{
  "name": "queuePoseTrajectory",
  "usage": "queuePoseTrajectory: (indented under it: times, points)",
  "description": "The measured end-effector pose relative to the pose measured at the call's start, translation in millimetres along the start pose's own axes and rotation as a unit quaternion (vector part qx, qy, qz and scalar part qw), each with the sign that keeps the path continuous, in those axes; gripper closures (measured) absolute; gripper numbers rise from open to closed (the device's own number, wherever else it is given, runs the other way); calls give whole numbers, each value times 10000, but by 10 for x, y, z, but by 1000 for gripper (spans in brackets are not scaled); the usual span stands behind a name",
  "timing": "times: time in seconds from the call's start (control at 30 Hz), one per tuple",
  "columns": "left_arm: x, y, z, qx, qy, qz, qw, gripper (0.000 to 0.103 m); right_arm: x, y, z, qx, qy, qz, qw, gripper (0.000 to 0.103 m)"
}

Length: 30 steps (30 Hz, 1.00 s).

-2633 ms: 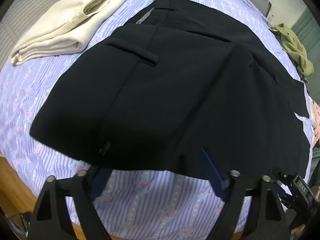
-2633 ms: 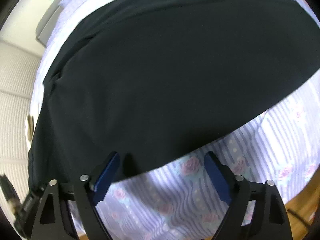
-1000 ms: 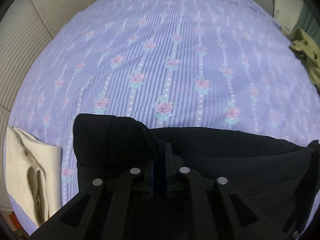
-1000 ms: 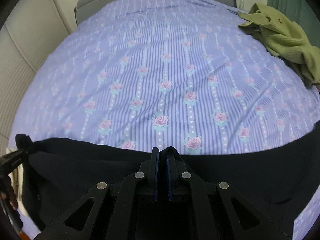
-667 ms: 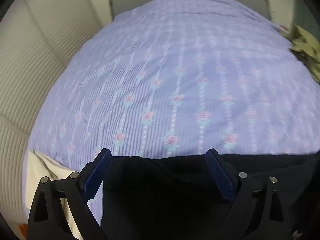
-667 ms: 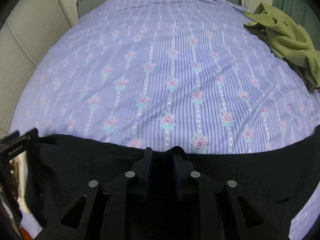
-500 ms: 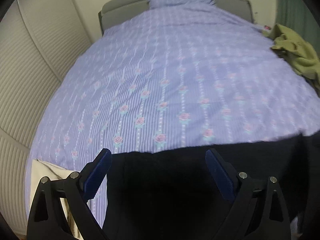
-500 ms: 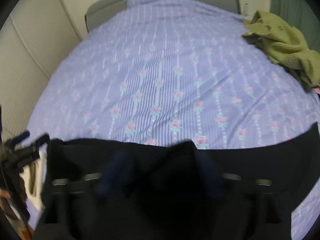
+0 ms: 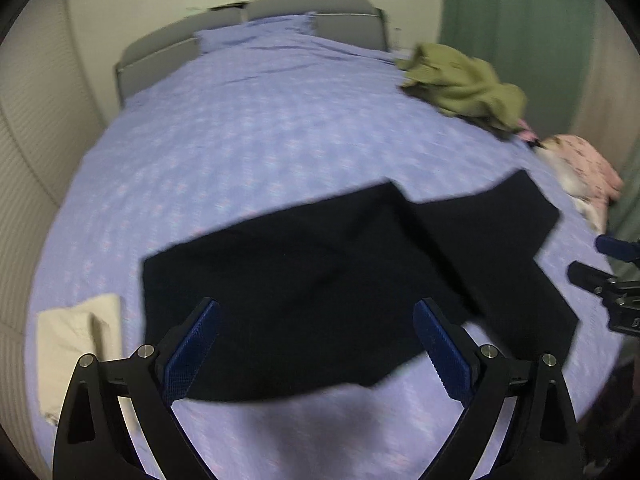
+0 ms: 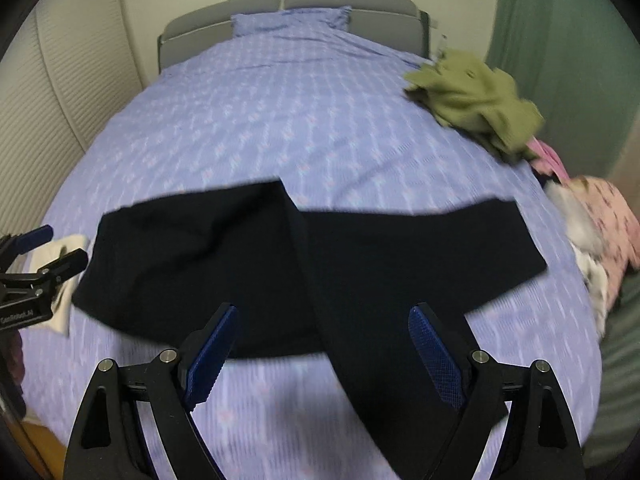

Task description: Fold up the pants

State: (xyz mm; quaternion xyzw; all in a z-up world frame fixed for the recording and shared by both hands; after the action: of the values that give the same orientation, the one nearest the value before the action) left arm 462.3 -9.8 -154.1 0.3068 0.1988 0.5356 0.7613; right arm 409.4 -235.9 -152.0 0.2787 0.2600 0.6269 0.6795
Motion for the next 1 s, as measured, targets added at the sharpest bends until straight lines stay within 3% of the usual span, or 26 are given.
queuePoseTrajectory:
  times: [0.13, 0.3, 0.47, 0.67, 0.9, 1.0]
  points:
    - [-582, 157, -245, 49, -143, -123, 9998, 5, -312, 252, -401, 168, -135, 53, 9998, 15]
    - [-1219, 254, -575, 442, -19, -18, 9990, 5, -688, 276, -880, 569, 34, 337, 9978, 15]
    - [-1718, 306, -887, 818, 282, 552, 9947, 5, -902, 212, -1286, 922, 446, 829, 9913, 16]
    - [-1981, 280, -1229, 1179, 510, 1029, 9864, 5, -1025, -54, -1692, 1541, 913, 1202, 9765, 17]
    - [-2106, 63, -1513, 1597, 754, 1139, 9777, 5, -1137, -553, -2139, 2334, 902, 899, 9640, 30]
    - [-2126, -19, -1568, 1724, 777, 1127, 9755, 5, -1114, -711, -2229, 2450, 1037, 795, 9607, 31]
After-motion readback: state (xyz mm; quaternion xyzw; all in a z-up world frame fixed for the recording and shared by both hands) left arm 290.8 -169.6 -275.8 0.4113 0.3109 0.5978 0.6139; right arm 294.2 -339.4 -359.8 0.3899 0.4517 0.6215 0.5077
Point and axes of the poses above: each gripper's, at about its wrist camera, not at the fingertips, and y roughly against the way its jaws point, x to its left, z to its top, the point moved 2 cm from there along -y, roughly the way its jaws point, and after that the axes turned 12 degrees about -x, right-handed, at the moved point
